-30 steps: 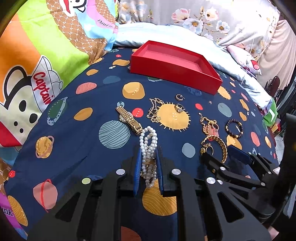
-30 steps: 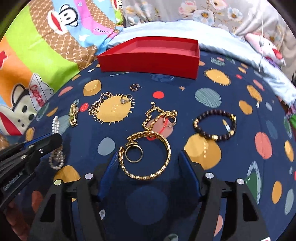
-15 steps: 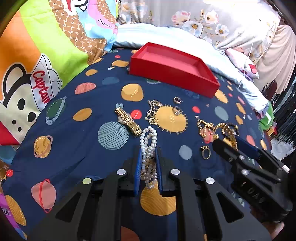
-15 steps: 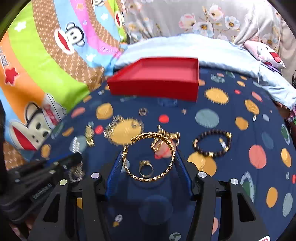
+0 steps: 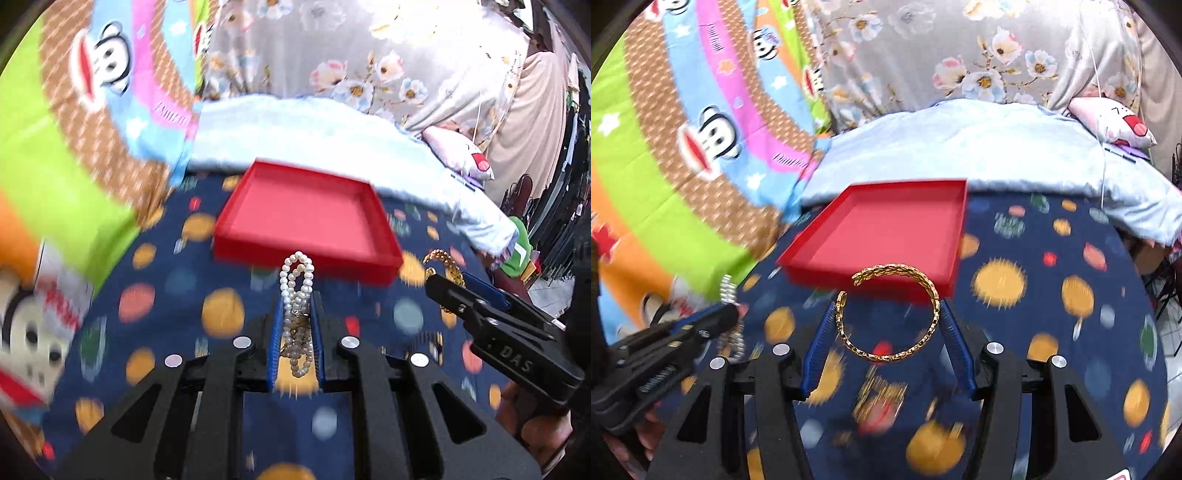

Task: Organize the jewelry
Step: 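Carry bangle and pearls into the red tray and open both tools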

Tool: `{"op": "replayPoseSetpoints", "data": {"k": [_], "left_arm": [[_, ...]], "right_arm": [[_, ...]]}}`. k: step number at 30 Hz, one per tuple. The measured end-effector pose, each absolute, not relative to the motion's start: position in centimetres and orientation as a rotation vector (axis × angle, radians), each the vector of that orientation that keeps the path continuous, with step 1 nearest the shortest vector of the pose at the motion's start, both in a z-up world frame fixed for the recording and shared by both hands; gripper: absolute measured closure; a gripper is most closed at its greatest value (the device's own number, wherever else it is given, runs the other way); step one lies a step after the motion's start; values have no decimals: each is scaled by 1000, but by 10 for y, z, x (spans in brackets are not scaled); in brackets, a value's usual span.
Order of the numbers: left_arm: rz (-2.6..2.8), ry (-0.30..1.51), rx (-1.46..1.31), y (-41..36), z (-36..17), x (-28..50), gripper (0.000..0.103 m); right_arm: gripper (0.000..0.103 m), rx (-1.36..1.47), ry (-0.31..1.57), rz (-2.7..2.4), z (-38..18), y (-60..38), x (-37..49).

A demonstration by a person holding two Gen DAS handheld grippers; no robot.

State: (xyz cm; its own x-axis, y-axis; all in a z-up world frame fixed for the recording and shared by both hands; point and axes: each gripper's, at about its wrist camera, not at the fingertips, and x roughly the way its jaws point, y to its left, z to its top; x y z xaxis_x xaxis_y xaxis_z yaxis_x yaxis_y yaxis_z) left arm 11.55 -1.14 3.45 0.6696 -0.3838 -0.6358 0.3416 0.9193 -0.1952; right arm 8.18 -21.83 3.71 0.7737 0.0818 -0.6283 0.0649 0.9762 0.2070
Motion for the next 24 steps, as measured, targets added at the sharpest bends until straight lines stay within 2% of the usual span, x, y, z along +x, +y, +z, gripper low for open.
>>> {"op": "replayPoseSetpoints", "data": {"k": [8,13,19,21,23,24], "left_arm": [[-447,642,-42,-61,65,228,89],[-432,681,-36,-83,47,297,89],[-411,689,-17,-94,24,340,87],[-379,673,-21,-93,18,348,80],[-358,663,-35,-89,20,350,54],[-348,655,-52,-85,20,351,49]], "right_arm": [[47,215,688,2,44,-254,209],[47,193,732,15,30,-260,276],[45,182,741,-7,12,-260,311],[45,190,730,-20,11,-262,311],[41,204,714,-17,12,-264,307],[40,209,704,-21,13,-265,304]]}}
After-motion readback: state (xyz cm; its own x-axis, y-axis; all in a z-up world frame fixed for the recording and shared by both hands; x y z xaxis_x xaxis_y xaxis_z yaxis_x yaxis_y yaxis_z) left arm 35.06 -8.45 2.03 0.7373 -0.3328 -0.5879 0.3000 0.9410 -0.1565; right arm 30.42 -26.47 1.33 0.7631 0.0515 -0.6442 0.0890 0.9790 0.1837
